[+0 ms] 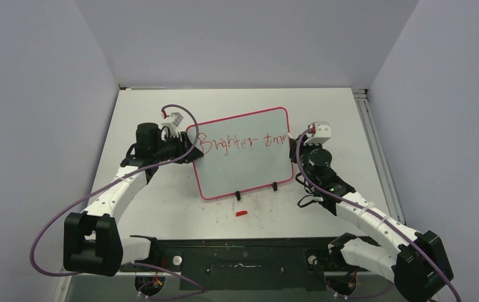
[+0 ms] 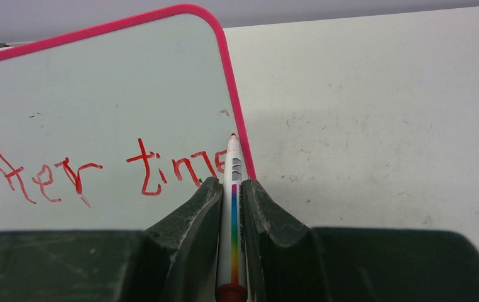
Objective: Write a sentence on the whiteboard
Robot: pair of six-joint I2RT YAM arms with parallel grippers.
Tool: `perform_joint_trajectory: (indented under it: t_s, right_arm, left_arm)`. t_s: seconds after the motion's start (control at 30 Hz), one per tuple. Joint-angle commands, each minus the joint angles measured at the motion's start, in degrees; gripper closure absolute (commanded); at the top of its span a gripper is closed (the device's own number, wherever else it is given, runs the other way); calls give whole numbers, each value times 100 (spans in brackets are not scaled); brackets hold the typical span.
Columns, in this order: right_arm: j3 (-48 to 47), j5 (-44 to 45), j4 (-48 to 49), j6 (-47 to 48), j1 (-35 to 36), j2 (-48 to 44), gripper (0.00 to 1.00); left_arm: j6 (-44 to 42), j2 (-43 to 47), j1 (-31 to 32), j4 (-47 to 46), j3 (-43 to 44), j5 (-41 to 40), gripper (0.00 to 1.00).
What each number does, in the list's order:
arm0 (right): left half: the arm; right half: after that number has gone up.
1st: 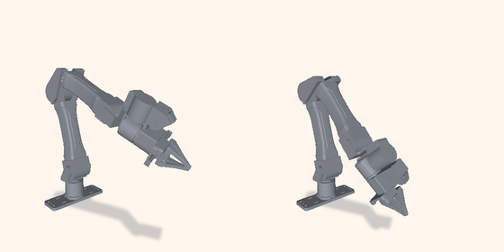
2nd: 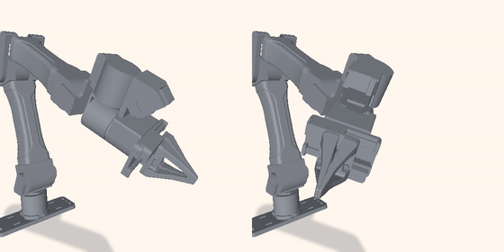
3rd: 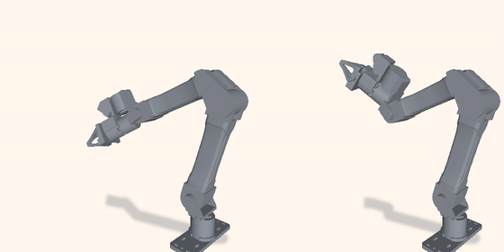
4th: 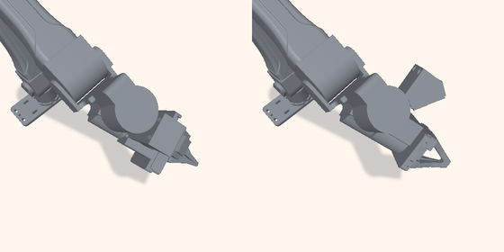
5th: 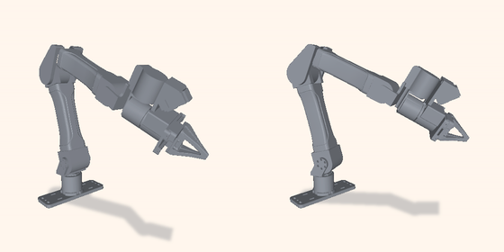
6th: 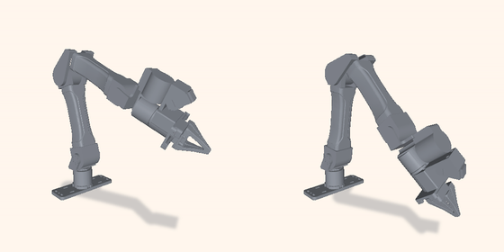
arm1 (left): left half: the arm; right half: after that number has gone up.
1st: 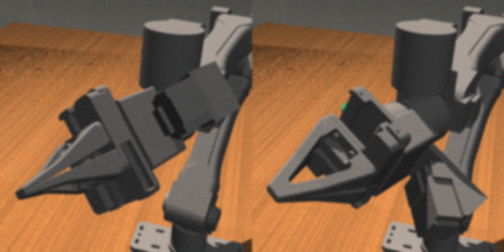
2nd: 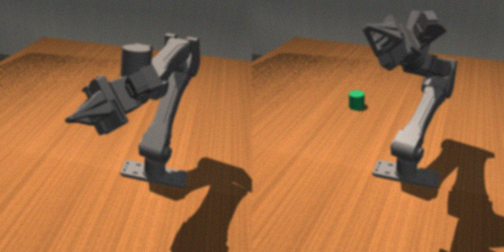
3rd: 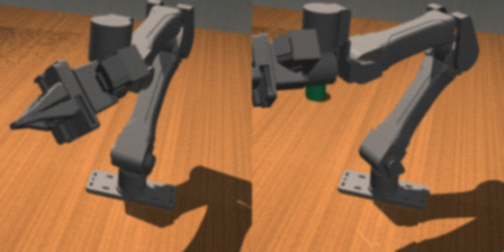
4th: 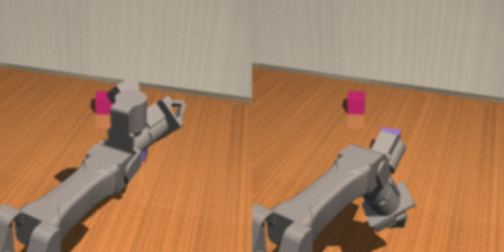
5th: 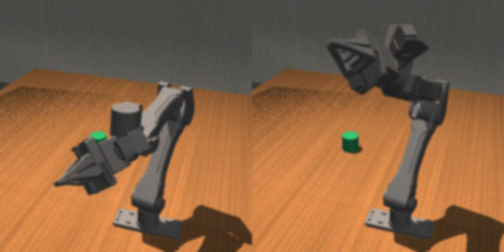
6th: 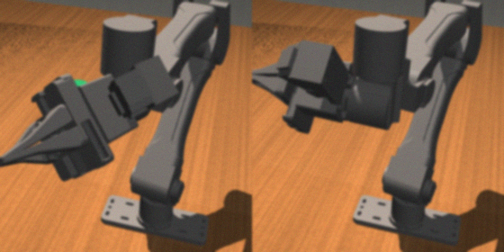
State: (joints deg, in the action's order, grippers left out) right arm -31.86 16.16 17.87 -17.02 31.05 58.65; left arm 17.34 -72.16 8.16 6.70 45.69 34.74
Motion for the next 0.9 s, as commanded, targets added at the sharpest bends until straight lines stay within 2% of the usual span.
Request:
perform_joint_trajectory:
  t_s: [0.0,0.87]
  right_arm:
    - [-239,-5,315,78,-37,93,95]
    - [182,-12,-159,-179,155,-215,95]
  left_arm:
    - [-47,176,-17,-230,175,53,67]
    - [-29,152,-12,-252,177,71,66]
